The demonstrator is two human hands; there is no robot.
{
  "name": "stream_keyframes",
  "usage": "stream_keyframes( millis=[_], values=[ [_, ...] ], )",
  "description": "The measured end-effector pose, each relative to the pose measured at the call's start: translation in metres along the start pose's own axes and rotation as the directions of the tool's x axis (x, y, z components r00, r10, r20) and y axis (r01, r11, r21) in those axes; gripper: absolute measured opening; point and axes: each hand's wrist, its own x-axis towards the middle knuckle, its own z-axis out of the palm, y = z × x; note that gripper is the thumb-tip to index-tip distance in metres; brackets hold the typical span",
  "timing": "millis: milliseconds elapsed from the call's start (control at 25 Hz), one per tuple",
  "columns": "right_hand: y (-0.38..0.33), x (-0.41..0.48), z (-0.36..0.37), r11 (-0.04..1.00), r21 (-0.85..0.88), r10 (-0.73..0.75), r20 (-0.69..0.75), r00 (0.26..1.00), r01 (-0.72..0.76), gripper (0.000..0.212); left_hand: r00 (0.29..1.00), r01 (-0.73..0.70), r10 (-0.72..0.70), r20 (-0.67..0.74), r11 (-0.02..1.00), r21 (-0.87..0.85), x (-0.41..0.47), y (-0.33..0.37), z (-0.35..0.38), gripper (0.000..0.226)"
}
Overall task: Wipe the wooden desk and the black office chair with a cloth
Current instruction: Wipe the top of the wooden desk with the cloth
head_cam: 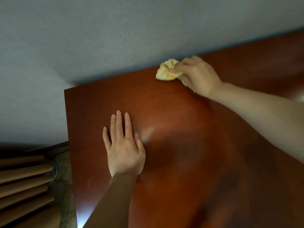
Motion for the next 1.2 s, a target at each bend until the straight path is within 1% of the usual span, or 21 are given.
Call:
stream_keyframes(
  millis=[80,160,240,280,360,480,640,720,760,840,920,960,1000,1040,1120,1200],
  values=[
    [0.008,0.017,0.004,0.993,-0.039,0.106,-0.045,0.993,-0.108,0.030,1.000,-0.006,0.006,-0.005,1.000,-0.003,0.000,0.000,0.000,0.061],
    [0.008,0.026,0.010,0.976,-0.035,0.212,-0.105,0.972,-0.217,0.031,1.000,-0.006,0.006,-0.010,1.000,-0.010,0.000,-0.001,0.001,0.061],
    [0.004,0.025,0.015,0.963,-0.029,0.260,-0.145,0.955,-0.267,0.032,1.000,-0.004,0.004,-0.009,1.000,-0.011,0.000,-0.001,0.001,0.061],
    [0.003,0.021,0.015,0.966,-0.028,0.249,-0.149,0.957,-0.256,0.032,1.000,-0.003,0.003,-0.007,1.000,-0.009,0.000,0.000,0.001,0.061],
    [0.002,0.005,0.012,0.986,-0.007,0.163,-0.126,0.979,-0.165,0.031,1.000,-0.001,0.001,-0.007,1.000,-0.001,-0.001,-0.001,0.001,0.061],
    [-0.007,-0.037,0.003,0.998,0.064,-0.015,-0.087,0.996,0.021,0.033,1.000,-0.002,0.002,-0.007,1.000,-0.001,0.000,-0.001,0.001,0.061],
    [-0.027,-0.098,-0.006,0.963,0.128,-0.237,-0.004,0.971,0.236,0.033,1.000,-0.004,0.004,0.003,1.000,-0.001,0.000,0.000,0.000,0.062],
    [-0.036,-0.127,-0.009,0.918,0.160,-0.374,0.049,0.926,0.362,0.027,1.000,-0.005,0.005,0.009,1.000,0.003,0.000,0.000,-0.001,0.062],
    [-0.041,-0.139,-0.010,0.883,0.180,-0.452,0.076,0.889,0.433,0.022,1.000,-0.004,0.004,0.009,1.000,0.004,-0.001,0.000,-0.001,0.062],
    [-0.048,-0.153,-0.013,0.790,0.179,-0.609,0.125,0.783,0.586,0.016,1.000,-0.003,0.003,0.003,1.000,0.002,0.000,0.000,-0.001,0.062],
    [-0.045,-0.144,-0.016,0.696,0.129,-0.717,0.172,0.676,0.706,0.020,1.000,-0.002,0.002,0.001,1.000,0.001,0.000,0.001,-0.001,0.061],
    [-0.042,-0.132,-0.017,0.675,0.104,-0.735,0.179,0.654,0.730,0.025,1.000,-0.003,0.003,0.002,1.000,0.001,0.000,0.001,-0.001,0.061],
    [-0.037,-0.118,-0.017,0.687,0.092,-0.724,0.165,0.669,0.721,0.027,1.000,-0.003,0.003,0.004,1.000,0.001,0.000,0.001,-0.001,0.061],
    [-0.032,-0.102,-0.016,0.731,0.094,-0.682,0.129,0.719,0.676,0.026,1.000,-0.003,0.003,0.006,1.000,0.000,0.000,0.001,-0.001,0.061],
    [-0.028,-0.072,-0.011,0.845,0.085,-0.534,0.084,0.841,0.528,0.020,1.000,-0.002,0.002,0.008,1.000,0.000,0.000,0.001,-0.001,0.061],
    [-0.030,-0.045,-0.002,0.927,0.042,-0.374,0.068,0.925,0.372,0.028,1.000,-0.002,0.002,0.010,1.000,-0.001,0.000,0.001,-0.001,0.061]
  ],
)
